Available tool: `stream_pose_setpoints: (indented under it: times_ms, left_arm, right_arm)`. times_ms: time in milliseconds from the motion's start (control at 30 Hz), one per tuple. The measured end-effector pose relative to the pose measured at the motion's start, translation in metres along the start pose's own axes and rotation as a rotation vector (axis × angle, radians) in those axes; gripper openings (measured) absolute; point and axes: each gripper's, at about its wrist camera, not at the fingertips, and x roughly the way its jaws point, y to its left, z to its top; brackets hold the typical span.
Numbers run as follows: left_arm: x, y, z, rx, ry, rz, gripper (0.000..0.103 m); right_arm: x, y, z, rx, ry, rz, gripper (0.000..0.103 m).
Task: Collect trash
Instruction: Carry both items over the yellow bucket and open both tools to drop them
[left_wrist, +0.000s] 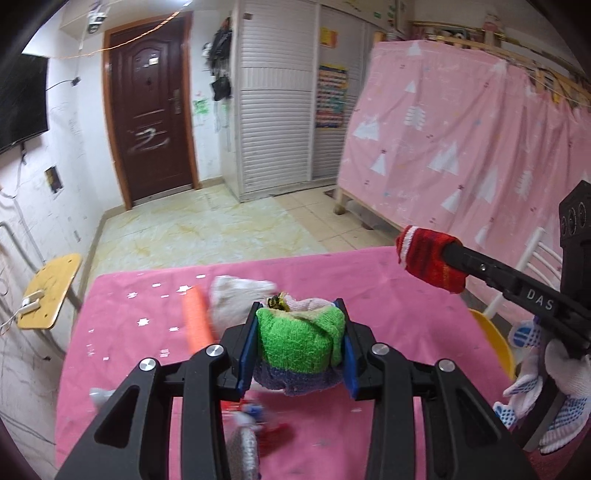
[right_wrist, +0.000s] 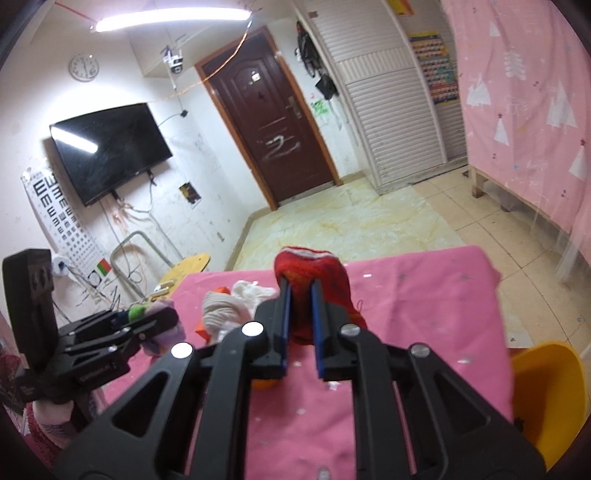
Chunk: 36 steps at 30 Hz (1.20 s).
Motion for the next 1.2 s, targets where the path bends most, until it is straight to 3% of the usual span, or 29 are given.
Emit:
stream_pose_setpoints:
  times_ms: [200,533,833,1100,1200]
  left_arm:
    - [0.011,-0.053,0.008,0.019,0.031,-0.133,0.03]
    - [0.036,-0.132,0.007,0.057,0.064,-0.278,0.03]
    - [0.053,-0.197,0.002,0.114,0.101,-0.362,0.03]
    - [0.072,-0.243,0.004,0.162,0.12,-0.39,0.03]
    - [0.078,-0.257,0.007,0.171,0.121,-0.396,0.03]
  right_arm:
    - [-0.038,-0.036,-0.003,0.025,-0.055,-0.084,0.01]
    - [-0.088,-0.114,-0.024,0.111,-0.099,-0.256,0.01]
    - [-0.104,-0.16,-0.045,0.168,-0.091,-0.349,0.01]
    - [-0.11,-0.185,-0.056,0.222,-0.082,-0.361,0.011]
    - [-0.106,-0.19,-0.058,0.235,-0.074,-0.359,0.017]
